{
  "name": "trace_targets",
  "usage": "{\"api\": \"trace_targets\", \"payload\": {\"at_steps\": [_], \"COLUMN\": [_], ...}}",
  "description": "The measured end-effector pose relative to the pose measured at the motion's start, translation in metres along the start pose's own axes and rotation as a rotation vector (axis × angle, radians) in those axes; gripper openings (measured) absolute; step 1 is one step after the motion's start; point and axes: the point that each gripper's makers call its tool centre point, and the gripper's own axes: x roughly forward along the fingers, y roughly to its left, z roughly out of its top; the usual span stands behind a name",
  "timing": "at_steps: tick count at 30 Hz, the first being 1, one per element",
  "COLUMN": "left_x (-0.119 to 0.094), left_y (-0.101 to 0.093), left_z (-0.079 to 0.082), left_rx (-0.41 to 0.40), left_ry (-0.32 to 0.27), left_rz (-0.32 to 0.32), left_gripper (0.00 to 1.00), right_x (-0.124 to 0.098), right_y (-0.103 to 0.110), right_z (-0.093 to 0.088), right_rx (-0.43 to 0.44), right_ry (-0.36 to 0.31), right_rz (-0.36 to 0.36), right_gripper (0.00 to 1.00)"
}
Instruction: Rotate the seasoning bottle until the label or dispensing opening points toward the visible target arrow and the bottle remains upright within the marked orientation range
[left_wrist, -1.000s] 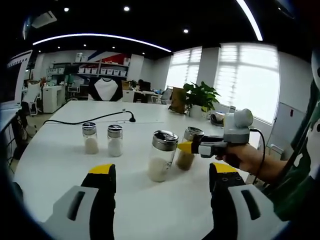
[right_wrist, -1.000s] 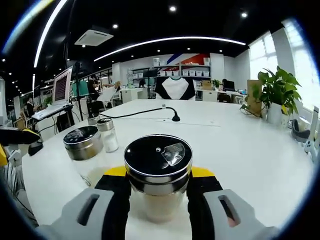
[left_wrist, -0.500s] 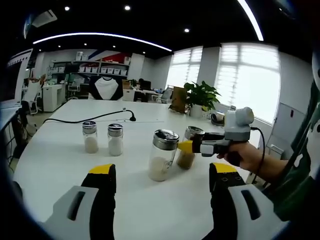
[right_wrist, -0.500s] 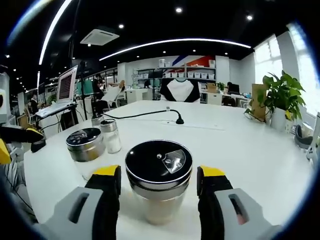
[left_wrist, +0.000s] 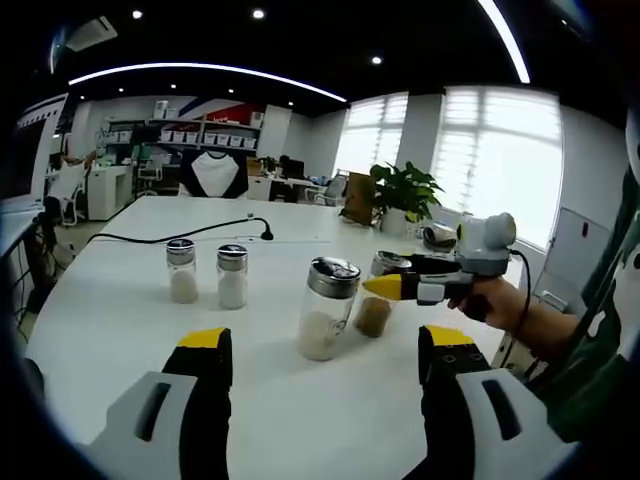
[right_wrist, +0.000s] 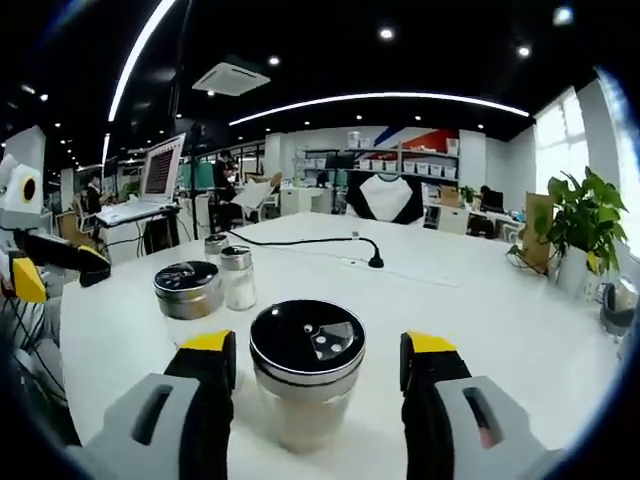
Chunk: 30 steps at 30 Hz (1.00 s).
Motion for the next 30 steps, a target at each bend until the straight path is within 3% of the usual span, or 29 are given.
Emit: {"api": "trace_targets", "payload": {"at_steps": [3,5,10,16,30], "left_x": [0.001,0.001,-0.002,-0.002,0.000], "left_y": [-0.001,-0.002,-0.001,0.000,-0.001], "left_z": [-0.001,-0.001,0.000,-0.001,0.001], "left_rx": [-0.006,-0.004,0.001,0.000,0.001], "left_ry": [0.002,0.004,0.008,0.011,0.011], "left_rz": [0.000,-0.002,0.006,0.013,0.010], "left_gripper": [0.80,0.80,0.80,0.80,0.80], "right_x": [0.002,0.002,0.004,0.000,-0.013], "right_y": [0.000,-0.001,0.004,0.005,0.023], "right_z": [0.001,-0.001,-0.006,-0.004,-0.017], "right_rx": [0.048,0.029,-0.009,-0.008,-0.054], "right_ry": [-0.006,0.006,0.036,0.009,-0.017], "right_rz": [0.053,0.075,0.213,0.280,0.551], "right_gripper": [0.69,0.69,0.69,0.68,0.61]}}
